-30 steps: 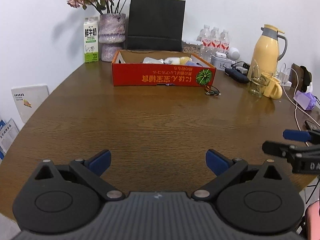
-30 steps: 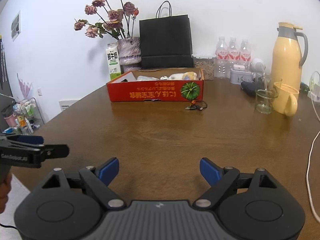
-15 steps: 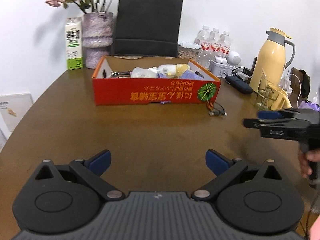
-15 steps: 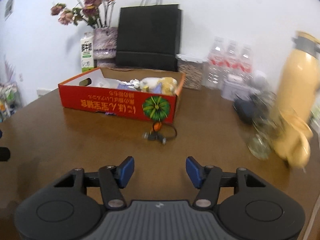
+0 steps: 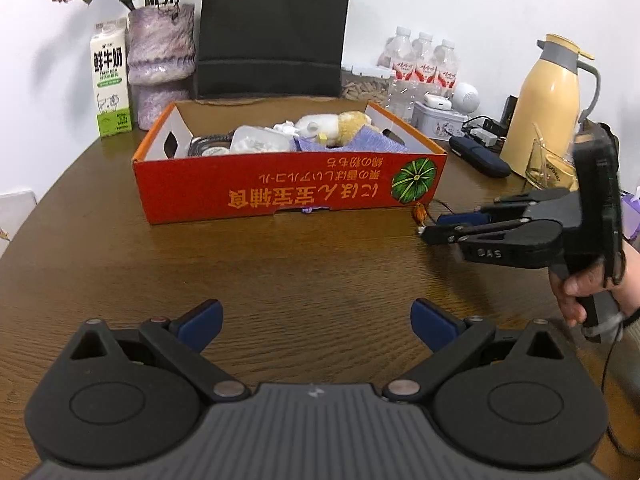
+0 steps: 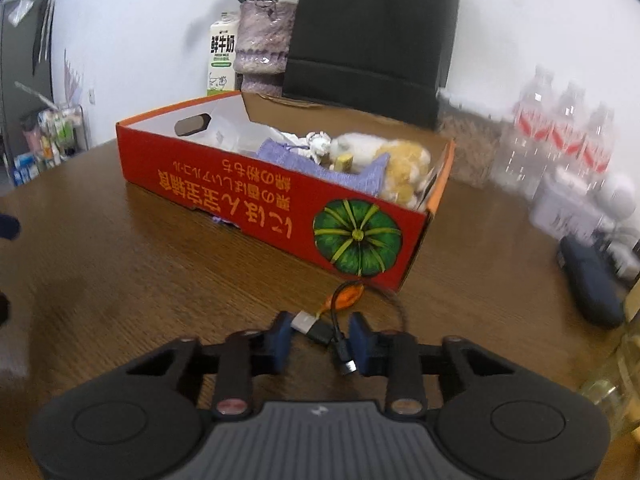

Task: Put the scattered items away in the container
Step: 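Grasp the black cable with the right gripper while the left grasps the orange plug, then carry the cable and orange plug over the cardboard box with both grippers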

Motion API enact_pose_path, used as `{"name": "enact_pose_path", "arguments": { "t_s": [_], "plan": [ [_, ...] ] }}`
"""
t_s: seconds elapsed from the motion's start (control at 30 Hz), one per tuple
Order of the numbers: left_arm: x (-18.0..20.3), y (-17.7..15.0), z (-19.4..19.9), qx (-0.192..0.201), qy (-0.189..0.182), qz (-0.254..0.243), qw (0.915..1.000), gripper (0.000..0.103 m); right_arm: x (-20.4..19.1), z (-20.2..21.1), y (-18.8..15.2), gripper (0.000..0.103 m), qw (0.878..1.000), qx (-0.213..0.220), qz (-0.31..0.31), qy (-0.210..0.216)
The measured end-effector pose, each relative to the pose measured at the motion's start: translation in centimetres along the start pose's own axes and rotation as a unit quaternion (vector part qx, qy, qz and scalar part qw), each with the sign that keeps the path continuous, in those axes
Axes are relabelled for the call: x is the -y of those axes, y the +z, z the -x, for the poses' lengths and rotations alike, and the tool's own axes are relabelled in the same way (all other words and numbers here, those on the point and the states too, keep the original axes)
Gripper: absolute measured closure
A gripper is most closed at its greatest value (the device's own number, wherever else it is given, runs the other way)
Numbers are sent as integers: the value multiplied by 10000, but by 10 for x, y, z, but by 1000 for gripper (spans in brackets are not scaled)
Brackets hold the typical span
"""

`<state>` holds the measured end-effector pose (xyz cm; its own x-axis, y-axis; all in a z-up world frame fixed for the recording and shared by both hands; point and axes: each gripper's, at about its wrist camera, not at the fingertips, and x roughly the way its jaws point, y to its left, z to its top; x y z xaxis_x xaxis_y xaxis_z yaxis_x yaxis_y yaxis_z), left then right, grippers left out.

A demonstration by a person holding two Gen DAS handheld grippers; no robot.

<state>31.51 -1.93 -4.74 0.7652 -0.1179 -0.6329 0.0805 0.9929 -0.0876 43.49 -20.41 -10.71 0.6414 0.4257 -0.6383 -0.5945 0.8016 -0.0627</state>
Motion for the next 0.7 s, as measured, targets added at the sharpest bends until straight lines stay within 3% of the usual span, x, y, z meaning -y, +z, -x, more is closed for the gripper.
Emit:
{"name": "enact_pose_path", "arguments": {
  "t_s": [0.27,0.4,0.5,0.63,0.7],
  "plan": [
    [18,13,-21,15,-180,-159,9997,2,6,27,-24,91,9981,115,-593,-117],
    [46,33,-60,-59,-493,-461,9977,20,18,43,-34,91,9937,213,-1043,-365],
    [68,47,-87,-13,-564,-738,9957,26,29,53,-39,91,9887,358,-1306,-639],
    [92,65,-127,-142,-703,-762,9945,35,41,67,-44,91,9833,768,-1539,-603],
    [99,68,-143,-306,-620,-695,9952,59,42,73,-46,91,9818,961,-1508,-643]
  ]
}}
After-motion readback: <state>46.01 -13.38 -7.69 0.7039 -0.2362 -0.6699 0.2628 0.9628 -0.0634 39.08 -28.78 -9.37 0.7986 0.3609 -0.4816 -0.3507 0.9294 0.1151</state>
